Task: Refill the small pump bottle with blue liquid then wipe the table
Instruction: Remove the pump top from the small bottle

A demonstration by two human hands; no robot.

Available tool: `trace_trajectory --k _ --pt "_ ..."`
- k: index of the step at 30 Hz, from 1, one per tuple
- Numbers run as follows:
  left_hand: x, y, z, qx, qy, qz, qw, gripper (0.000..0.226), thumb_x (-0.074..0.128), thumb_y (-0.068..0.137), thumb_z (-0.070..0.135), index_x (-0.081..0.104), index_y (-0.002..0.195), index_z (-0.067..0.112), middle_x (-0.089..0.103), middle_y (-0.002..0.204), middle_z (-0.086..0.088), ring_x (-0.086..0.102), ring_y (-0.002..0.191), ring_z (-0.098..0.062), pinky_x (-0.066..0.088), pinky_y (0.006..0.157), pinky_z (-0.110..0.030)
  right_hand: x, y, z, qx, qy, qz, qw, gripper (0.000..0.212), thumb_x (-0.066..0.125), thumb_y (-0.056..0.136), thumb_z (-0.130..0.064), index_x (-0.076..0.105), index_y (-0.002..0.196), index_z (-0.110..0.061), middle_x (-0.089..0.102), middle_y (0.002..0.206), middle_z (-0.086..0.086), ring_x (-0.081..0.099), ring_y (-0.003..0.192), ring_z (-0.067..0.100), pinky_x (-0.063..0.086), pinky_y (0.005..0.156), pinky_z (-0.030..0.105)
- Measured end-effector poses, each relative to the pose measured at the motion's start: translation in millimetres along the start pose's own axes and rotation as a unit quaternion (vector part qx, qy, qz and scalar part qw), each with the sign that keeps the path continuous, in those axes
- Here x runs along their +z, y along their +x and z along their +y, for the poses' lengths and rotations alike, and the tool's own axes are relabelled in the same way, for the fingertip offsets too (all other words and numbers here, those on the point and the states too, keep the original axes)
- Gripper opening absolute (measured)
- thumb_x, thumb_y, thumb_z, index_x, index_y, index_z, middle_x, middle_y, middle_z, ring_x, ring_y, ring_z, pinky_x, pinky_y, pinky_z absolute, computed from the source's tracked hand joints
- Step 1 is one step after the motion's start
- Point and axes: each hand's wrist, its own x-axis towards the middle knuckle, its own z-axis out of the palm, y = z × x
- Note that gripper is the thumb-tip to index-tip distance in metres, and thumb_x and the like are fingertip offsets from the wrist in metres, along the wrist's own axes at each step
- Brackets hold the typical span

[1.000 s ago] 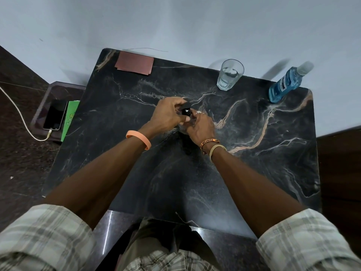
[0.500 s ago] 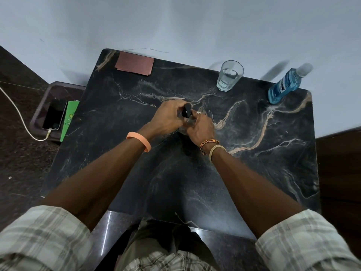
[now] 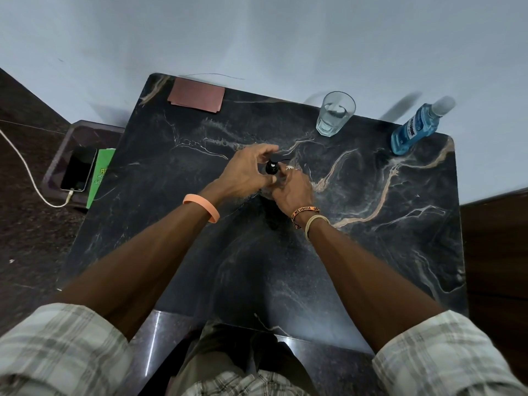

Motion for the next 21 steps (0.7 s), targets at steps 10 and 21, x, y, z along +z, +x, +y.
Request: trace_trajectory --k 10,21 --pt "0.6 -1.1 5.2 0.026 0.025 0.000 0.999 0.034 0.081 0.077 0.018 0.069 0.109 0.020 0.070 0.109 0.002 0.066 0.100 -0.013 0.055 0.091 -0.040 1.6 0.3 1.0 0.014 0.015 0.010 1.000 0.020 0.067 0.077 -0.025 0.069 0.091 -0.011 0.066 0.076 0.009 0.063 0.074 0.031 0.050 0.060 0.033" --pt "0.5 4.0 5.9 0.013 0.038 -0.001 0.999 0.023 0.085 0.073 0.016 0.072 0.092 0.019 0.072 0.094 0.006 0.068 0.088 -0.009 0.058 0.082 -0.042 1.7 -0.2 1.7 0.023 0.026 0.002 0.999 0.018 0.067 0.078 -0.027 0.067 0.087 -0.012 0.066 0.080 0.010 0.062 0.073 0.028 0.052 0.062 0.034"
